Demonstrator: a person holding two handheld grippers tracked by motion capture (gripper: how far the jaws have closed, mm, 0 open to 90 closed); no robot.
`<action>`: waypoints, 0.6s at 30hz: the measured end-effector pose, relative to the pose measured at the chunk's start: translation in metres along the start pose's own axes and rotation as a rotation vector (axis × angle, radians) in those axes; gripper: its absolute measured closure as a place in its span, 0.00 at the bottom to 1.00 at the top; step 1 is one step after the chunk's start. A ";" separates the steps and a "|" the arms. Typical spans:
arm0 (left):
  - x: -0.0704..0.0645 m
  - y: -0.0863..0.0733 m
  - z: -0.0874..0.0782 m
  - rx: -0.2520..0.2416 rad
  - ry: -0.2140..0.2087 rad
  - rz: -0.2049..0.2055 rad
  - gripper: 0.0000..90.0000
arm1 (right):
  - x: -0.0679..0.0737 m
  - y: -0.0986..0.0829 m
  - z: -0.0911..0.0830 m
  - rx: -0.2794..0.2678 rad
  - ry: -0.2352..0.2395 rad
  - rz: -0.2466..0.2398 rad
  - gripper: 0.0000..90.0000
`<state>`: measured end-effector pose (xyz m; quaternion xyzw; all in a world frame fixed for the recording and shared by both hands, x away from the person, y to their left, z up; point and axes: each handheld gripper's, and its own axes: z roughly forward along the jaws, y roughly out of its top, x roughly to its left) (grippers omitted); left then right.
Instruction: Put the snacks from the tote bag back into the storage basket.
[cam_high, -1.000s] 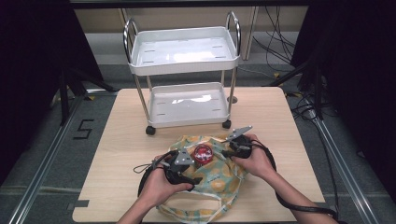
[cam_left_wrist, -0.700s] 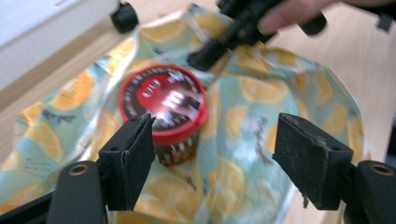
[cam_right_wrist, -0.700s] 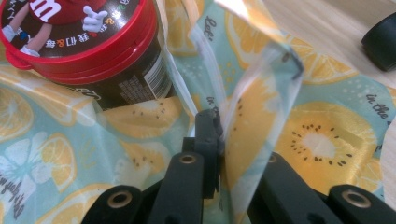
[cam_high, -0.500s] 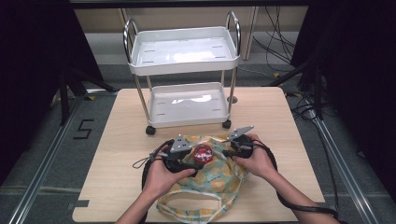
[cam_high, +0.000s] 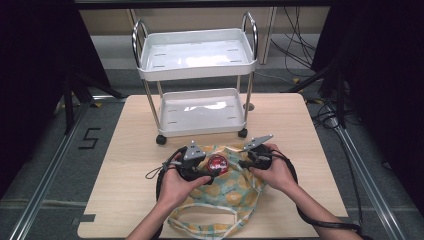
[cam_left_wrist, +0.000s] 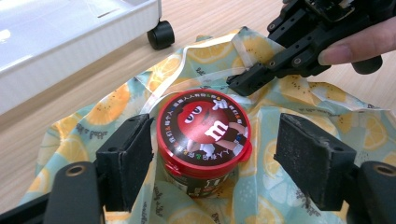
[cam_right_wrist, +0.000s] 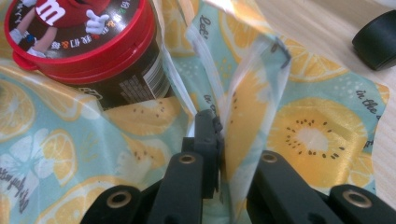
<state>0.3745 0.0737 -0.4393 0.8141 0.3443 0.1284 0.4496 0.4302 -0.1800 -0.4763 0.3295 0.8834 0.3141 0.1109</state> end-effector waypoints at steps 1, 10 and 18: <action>0.000 0.000 -0.001 0.001 0.005 0.004 0.29 | 0.002 0.002 -0.004 0.022 0.030 0.028 0.96; 0.000 -0.003 -0.002 0.006 0.015 0.009 0.29 | 0.004 0.005 -0.003 -0.002 0.046 -0.014 0.96; -0.003 -0.005 0.009 0.021 0.011 0.017 0.28 | -0.001 0.005 0.000 -0.008 0.056 -0.025 0.96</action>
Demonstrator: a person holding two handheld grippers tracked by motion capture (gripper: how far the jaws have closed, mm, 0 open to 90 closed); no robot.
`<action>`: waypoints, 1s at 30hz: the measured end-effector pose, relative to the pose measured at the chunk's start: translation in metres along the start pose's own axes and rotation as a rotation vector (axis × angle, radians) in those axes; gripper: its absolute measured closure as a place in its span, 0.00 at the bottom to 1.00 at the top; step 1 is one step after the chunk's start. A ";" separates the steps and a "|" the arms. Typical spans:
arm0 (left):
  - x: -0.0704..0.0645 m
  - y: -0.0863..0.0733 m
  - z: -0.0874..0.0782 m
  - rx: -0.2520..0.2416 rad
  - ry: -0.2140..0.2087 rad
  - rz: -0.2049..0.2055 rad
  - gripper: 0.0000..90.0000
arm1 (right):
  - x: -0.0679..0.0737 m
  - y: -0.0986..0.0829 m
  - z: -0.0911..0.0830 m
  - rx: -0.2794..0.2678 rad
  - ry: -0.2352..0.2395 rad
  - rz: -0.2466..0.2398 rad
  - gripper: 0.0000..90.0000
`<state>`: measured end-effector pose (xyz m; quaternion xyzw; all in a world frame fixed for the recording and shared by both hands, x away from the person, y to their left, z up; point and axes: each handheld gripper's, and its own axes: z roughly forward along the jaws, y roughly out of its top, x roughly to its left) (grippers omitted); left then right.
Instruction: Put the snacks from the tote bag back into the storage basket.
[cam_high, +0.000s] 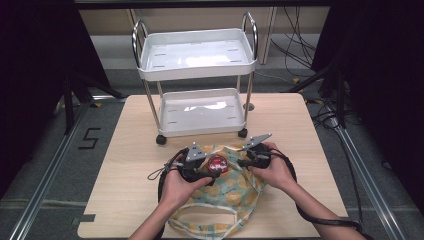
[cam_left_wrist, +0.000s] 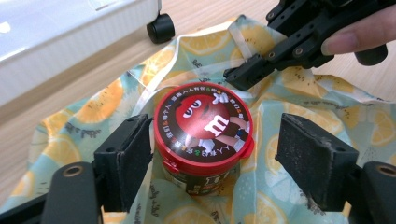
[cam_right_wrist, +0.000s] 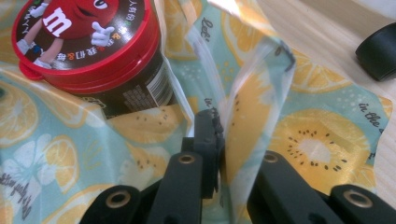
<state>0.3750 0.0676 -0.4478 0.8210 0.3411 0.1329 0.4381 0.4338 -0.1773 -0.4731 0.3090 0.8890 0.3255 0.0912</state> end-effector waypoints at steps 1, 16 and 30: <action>0.000 -0.001 0.001 0.006 0.003 -0.002 0.28 | 0.000 0.000 0.000 -0.002 -0.001 0.001 0.96; -0.001 0.000 0.013 0.007 0.031 0.007 0.25 | 0.002 0.001 0.002 -0.023 -0.007 0.006 0.95; 0.002 0.002 0.038 0.063 0.044 -0.013 0.26 | 0.004 0.001 0.002 -0.013 -0.015 0.022 0.95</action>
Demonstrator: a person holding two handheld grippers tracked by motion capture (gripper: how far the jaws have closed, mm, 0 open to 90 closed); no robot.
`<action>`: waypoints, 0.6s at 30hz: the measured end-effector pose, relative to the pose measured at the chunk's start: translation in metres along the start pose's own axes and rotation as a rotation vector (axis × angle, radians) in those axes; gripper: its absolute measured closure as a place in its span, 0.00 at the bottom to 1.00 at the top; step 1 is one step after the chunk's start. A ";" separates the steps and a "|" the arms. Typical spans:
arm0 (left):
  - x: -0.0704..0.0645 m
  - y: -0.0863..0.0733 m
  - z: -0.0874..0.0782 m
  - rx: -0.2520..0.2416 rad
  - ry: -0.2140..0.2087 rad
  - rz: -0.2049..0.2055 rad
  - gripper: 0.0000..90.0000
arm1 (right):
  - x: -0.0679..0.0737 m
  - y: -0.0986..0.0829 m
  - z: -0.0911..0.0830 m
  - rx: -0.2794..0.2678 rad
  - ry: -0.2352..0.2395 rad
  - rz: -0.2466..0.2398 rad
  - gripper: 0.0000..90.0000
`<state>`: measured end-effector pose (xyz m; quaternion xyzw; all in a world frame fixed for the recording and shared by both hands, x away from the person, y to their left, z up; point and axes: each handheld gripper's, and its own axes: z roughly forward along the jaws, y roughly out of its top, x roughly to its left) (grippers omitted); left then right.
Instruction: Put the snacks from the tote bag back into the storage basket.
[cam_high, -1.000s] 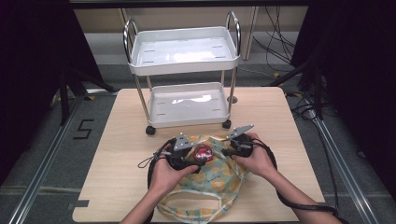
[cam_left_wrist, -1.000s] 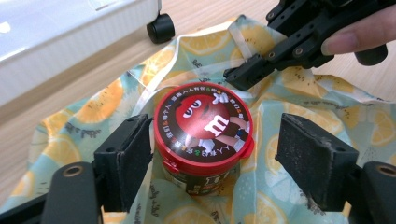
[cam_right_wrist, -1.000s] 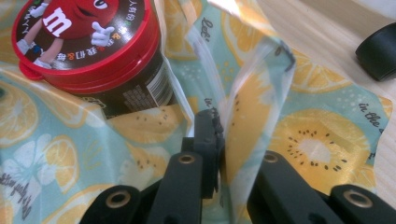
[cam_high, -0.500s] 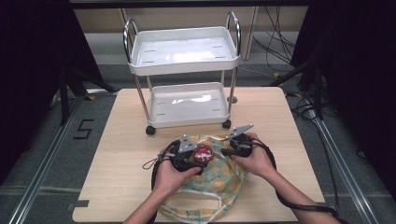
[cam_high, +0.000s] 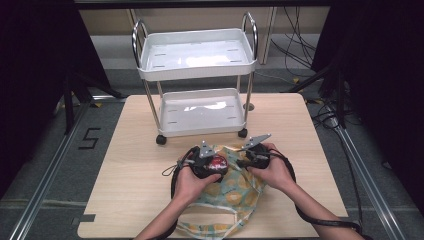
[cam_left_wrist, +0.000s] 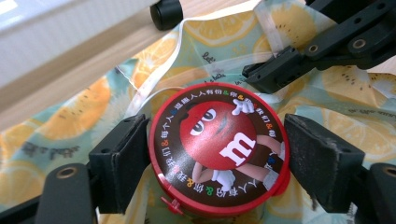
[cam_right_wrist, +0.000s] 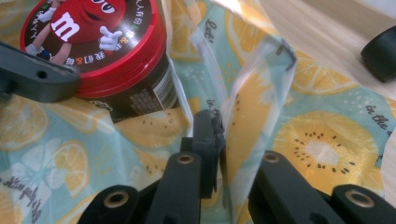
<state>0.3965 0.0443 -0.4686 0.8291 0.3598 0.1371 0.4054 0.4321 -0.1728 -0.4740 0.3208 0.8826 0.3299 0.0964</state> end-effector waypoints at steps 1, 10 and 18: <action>0.001 0.000 0.001 0.009 -0.006 0.018 0.26 | 0.000 0.000 0.000 0.000 0.001 0.000 0.94; 0.001 -0.004 0.007 0.044 0.001 0.028 0.27 | 0.000 0.000 -0.001 0.020 0.016 -0.008 0.92; 0.000 -0.004 0.007 0.034 0.005 0.056 0.28 | 0.001 -0.001 0.000 0.000 0.017 0.004 0.85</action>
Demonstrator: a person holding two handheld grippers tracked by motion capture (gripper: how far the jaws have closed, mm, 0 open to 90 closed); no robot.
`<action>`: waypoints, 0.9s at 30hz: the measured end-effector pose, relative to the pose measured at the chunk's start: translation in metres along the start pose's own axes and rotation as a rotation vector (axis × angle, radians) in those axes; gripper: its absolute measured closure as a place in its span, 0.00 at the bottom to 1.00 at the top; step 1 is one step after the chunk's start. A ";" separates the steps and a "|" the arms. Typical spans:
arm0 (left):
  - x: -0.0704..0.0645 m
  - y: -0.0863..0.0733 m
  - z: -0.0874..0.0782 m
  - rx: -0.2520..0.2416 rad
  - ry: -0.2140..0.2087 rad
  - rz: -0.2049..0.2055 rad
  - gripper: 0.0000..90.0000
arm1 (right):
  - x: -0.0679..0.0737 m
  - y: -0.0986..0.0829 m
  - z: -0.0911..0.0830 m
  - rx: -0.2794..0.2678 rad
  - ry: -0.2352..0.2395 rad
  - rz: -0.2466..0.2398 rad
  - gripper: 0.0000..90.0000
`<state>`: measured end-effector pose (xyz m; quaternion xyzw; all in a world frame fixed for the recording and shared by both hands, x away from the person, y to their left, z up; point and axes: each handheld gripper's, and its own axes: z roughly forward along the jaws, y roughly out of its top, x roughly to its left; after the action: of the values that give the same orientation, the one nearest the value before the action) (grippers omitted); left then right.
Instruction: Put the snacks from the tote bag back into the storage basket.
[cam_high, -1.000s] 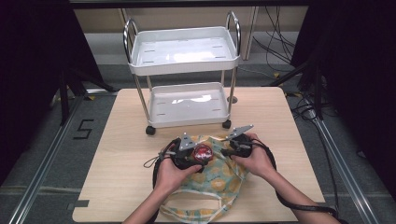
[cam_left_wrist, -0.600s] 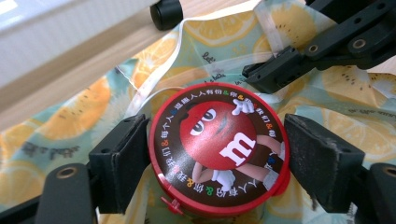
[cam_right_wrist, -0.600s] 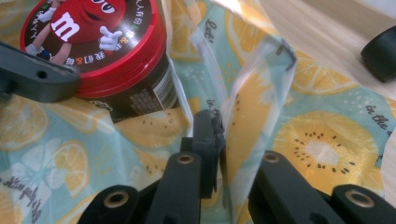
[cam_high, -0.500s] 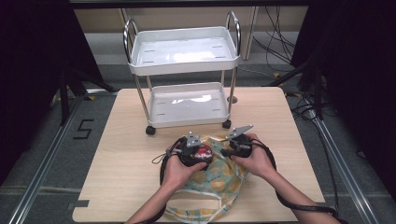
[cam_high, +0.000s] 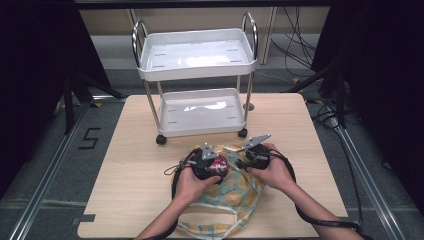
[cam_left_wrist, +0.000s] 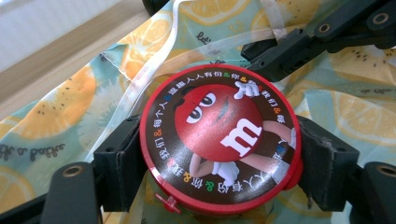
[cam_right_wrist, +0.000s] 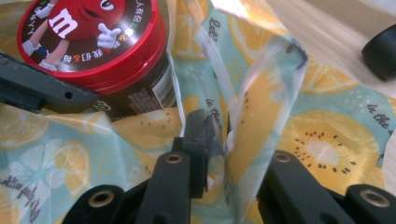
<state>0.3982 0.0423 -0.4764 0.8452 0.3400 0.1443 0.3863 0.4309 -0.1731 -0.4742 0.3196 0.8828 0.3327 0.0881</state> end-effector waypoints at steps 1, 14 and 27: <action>0.000 0.000 0.000 0.003 0.001 0.016 0.28 | -0.001 0.000 0.000 0.000 -0.012 -0.025 0.85; -0.003 0.007 -0.017 -0.008 -0.002 0.052 0.28 | -0.002 0.000 0.001 -0.023 -0.012 -0.031 0.83; -0.007 0.018 -0.038 -0.071 0.000 0.061 0.28 | 0.001 0.000 -0.002 -0.029 -0.003 -0.011 0.75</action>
<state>0.3823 0.0498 -0.4375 0.8409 0.3088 0.1678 0.4115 0.4296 -0.1736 -0.4721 0.3141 0.8794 0.3446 0.0960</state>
